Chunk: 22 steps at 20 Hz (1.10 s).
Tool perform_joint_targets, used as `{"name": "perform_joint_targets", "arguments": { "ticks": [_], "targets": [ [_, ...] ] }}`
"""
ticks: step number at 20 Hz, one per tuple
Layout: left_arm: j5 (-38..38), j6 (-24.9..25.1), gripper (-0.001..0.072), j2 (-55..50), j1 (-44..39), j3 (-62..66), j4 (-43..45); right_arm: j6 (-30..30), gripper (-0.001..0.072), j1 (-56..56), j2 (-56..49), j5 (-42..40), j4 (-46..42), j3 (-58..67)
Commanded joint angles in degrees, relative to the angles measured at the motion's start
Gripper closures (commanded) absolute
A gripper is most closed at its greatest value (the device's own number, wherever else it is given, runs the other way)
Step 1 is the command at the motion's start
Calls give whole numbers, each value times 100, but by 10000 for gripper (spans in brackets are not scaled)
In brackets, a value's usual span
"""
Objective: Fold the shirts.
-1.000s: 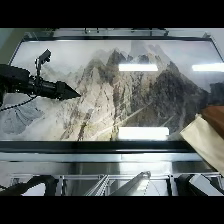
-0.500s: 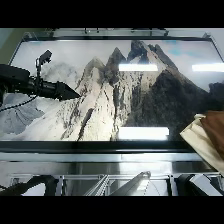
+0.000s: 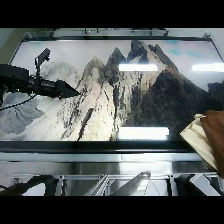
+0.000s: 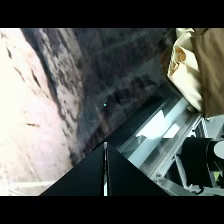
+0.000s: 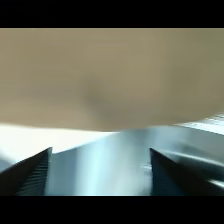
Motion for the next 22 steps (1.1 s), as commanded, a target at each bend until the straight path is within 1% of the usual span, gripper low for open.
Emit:
{"name": "perform_joint_targets", "arguments": {
  "ticks": [1,2,3,4,5,6,7,9,10,12,15,17,18,19,22],
  "targets": [
    [-149,-2,689,2,37,295,7,-785,434,863,52,-896,3027,66],
    [-151,-2,689,4,83,542,11,-1292,497,1390,48,-1300,3707,66],
    [-170,-4,691,4,94,800,39,-1880,497,1915,28,-1633,4271,66],
    [-190,-13,694,4,144,1060,66,-2402,625,2500,26,-1952,4743,66],
    [-142,-81,696,4,175,1268,74,-2944,687,3082,26,-2164,5073,66],
    [-79,-138,697,11,170,1375,85,-3427,687,3718,28,-2361,5287,66],
    [-59,-175,697,57,162,1349,131,-3812,688,4319,31,-2562,5287,59],
    [-236,-177,697,352,35,787,203,-4599,688,5549,28,-2955,5195,-59],
    [-354,-212,697,592,-35,295,203,-4750,688,6037,28,-3112,5034,-175],
    [-699,-256,696,1196,-175,-782,199,-4782,688,6780,44,-3407,4568,-557],
    [-1082,-256,695,2063,-271,-1919,199,-4782,688,7064,-24,-3543,4581,-874],
    [-1143,-262,694,2420,-269,-2256,201,-4774,687,7064,-28,-3587,4776,-872],
    [-1123,-262,693,2559,-271,-2354,197,-4642,687,7064,-28,-3486,4909,-872],
    [-1093,-264,690,2649,-271,-2411,197,-4631,687,7064,-28,-3383,4996,-872],
    [-1126,-284,689,2861,-269,-2542,197,-4631,686,7066,-31,-3383,4992,-872]
  ]
}}
